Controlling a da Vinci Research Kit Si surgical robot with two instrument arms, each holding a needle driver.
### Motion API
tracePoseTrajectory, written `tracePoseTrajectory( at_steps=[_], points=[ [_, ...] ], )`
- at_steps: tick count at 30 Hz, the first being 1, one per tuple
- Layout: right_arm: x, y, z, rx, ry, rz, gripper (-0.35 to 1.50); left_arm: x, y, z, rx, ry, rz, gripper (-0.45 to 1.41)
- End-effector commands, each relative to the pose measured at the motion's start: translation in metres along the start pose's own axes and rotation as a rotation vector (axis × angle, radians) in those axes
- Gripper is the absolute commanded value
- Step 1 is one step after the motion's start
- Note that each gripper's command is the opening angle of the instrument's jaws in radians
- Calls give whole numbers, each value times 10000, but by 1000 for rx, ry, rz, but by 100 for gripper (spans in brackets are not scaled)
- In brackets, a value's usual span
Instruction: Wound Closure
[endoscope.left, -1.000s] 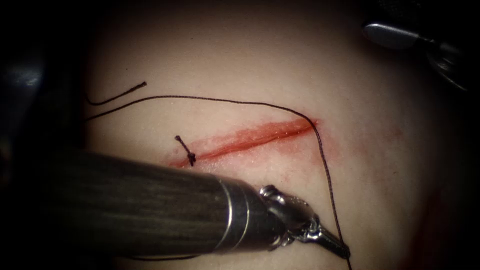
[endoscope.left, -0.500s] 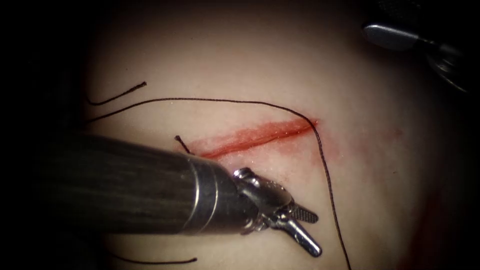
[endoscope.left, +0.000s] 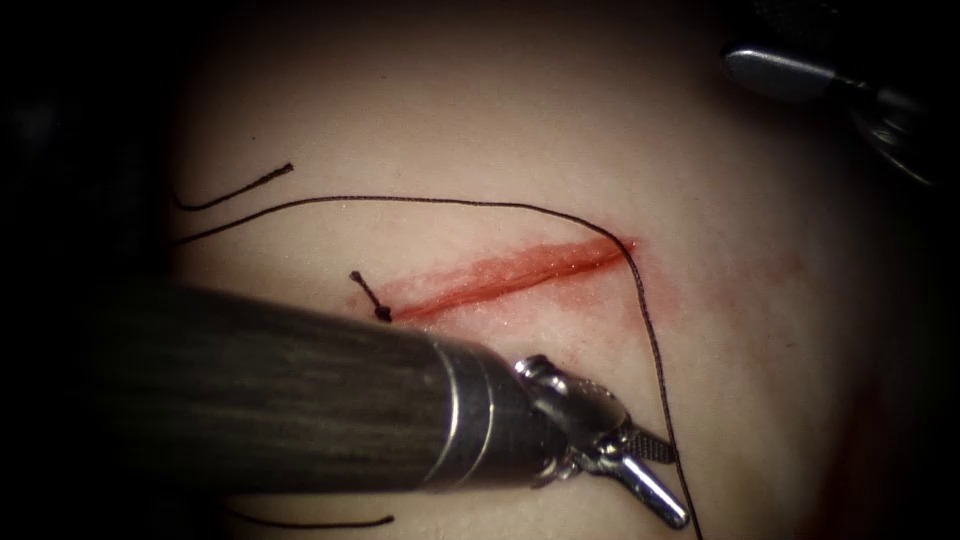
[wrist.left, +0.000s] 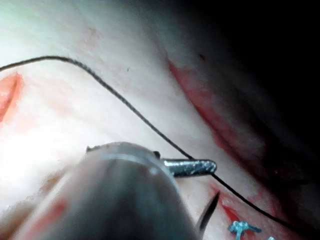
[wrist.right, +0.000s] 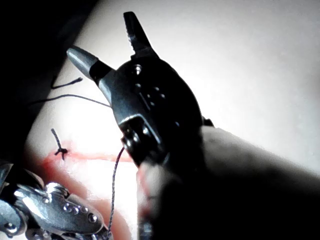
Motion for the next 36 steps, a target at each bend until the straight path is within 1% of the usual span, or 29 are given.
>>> tracePoseTrajectory(
  at_steps=[1, 2, 3, 7, 11, 13, 14, 15, 17, 19, 20, 21, 22, 23, 24, 25, 26, 27, 28, 29, 31, 32, 33, 34, 36],
  points=[
    [-1, -4, 10, 1, 2, -1, 103, -2, -4, 2, 11, -2, -5, -45],
    [-1, -5, 10, 7, 2, -1, 103, 0, 0, -2, 8, 0, -62, -45],
    [-1, -5, 10, 7, 2, -1, 103, 2, 1, -4, 5, 0, -75, -45],
    [-1, -5, 10, 7, 2, -1, 101, 8, 1, -9, 8, 13, -84, -45],
    [-1, -5, 10, 8, 2, -1, 101, 16, -1, -23, -2, 68, -106, -45],
    [-1, -5, 10, 8, 2, -1, 101, 26, 2, -34, 6, 107, -114, -45],
    [-1, -5, 10, 8, 2, -1, 101, 40, 8, -49, 11, 148, -115, -45],
    [-1, -6, 10, 8, 2, -1, 101, 48, 11, -57, 18, 175, -99, -45],
    [-1, -6, 10, 8, 2, -1, 105, 68, 22, -83, 33, 237, -38, -45],
    [-1, -7, 10, 8, 2, -1, 105, 91, 35, -116, 71, 303, 16, -45],
    [-1, -7, 10, 8, 2, -1, 105, 91, 35, -116, 71, 303, 16, -45],
    [-2, -8, 10, 9, 2, -1, 106, 113, 50, -156, 120, 366, 66, -45],
    [-2, -9, 10, 10, 2, -1, 106, 121, 55, -174, 145, 392, 94, -45],
    [-2, -10, 9, 12, 2, -2, 113, 135, 63, -216, 203, 440, 138, -45],
    [-3, -11, 8, 17, 2, -9, 115, 137, 65, -233, 234, 450, 158, -45],
    [-3, -11, 8, 17, 2, -9, 115, 137, 65, -233, 234, 450, 158, -45],
    [-8, -14, 5, 42, -1, 10, 115, 137, 67, -265, 294, 472, 170, -45],
    [-11, -15, 4, 63, -4, 19, 110, 135, 67, -285, 341, 485, 187, -45],
    [-21, -17, 1, 103, -7, 50, 108, 130, 67, -313, 402, 515, 193, -45],
    [-26, -19, -1, 112, -14, 56, 106, 127, 67, -332, 445, 543, 193, -45],
    [-41, -23, -4, 118, -60, 114, 105, 123, 68, -358, 489, 594, 184, -45],
    [-49, -26, -6, 119, -90, 115, 103, 122, 70, -373, 514, 619, 181, -45],
    [-57, -30, -8, 116, -132, 131, 98, 123, 72, -383, 529, 636, 174, -45],
    [-69, -36, -11, 108, -195, 171, 101, 124, 73, -392, 546, 649, 178, -45],
    [-91, -47, -17, 99, -292, 218, 111, 127, 76, -406, 579, 681, 167, -45]
  ],
)
